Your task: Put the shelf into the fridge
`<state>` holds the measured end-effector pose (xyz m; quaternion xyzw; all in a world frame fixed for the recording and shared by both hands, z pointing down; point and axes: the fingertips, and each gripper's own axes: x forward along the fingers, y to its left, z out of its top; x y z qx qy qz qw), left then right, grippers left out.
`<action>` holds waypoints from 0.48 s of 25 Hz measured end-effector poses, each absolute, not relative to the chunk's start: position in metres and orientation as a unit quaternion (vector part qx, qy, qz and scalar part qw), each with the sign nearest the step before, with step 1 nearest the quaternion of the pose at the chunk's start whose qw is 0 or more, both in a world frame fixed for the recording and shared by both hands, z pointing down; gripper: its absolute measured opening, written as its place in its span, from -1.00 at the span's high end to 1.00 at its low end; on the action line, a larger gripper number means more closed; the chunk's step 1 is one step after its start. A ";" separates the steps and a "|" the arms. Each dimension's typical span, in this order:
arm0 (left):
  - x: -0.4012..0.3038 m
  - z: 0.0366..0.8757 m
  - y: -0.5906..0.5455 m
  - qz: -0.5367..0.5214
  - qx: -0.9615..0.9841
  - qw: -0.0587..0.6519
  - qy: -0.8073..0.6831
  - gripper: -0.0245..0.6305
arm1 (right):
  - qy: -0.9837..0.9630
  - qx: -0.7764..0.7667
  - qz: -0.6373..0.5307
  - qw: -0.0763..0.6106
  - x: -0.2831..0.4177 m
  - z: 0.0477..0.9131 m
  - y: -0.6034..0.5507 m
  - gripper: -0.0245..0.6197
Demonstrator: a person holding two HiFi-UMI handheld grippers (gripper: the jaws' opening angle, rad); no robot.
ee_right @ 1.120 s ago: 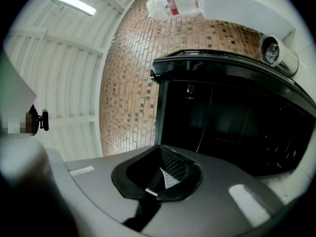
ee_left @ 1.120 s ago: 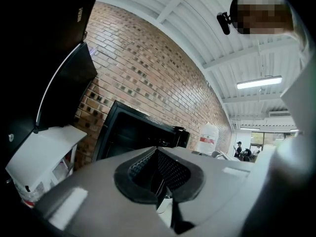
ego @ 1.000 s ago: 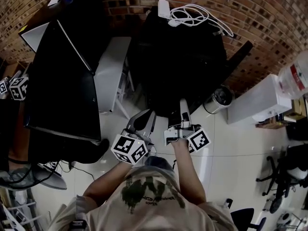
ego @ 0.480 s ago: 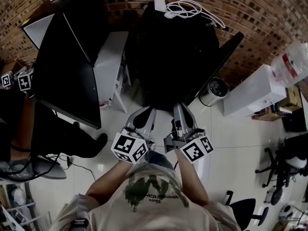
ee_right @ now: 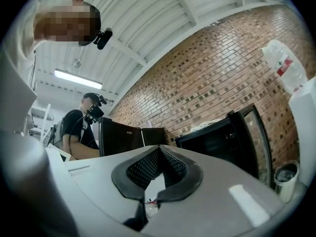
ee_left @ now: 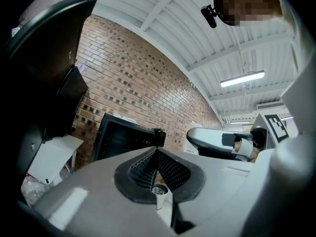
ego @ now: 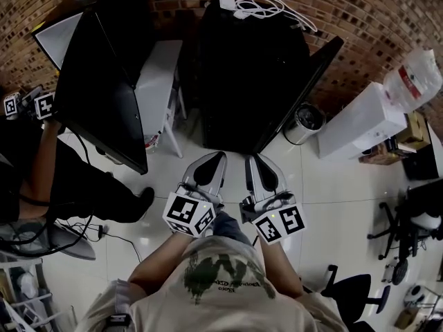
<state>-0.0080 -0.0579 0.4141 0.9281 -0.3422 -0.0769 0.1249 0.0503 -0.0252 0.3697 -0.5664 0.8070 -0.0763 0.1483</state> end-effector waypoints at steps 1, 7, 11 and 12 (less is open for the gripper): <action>-0.009 0.413 -0.055 -0.078 0.928 0.123 -0.342 1.00 | 0.807 -0.568 -0.073 0.144 0.049 0.370 -0.022 0.93; -0.012 0.404 -0.041 -0.079 0.934 0.094 -0.335 1.00 | 0.800 -0.587 -0.056 0.111 0.045 0.373 -0.008 0.93; -0.012 0.401 -0.035 -0.082 0.935 0.088 -0.334 1.00 | 0.798 -0.593 -0.050 0.091 0.045 0.378 -0.004 0.93; -0.012 0.401 -0.034 -0.083 0.934 0.087 -0.335 1.00 | 0.798 -0.594 -0.048 0.087 0.045 0.379 -0.003 0.93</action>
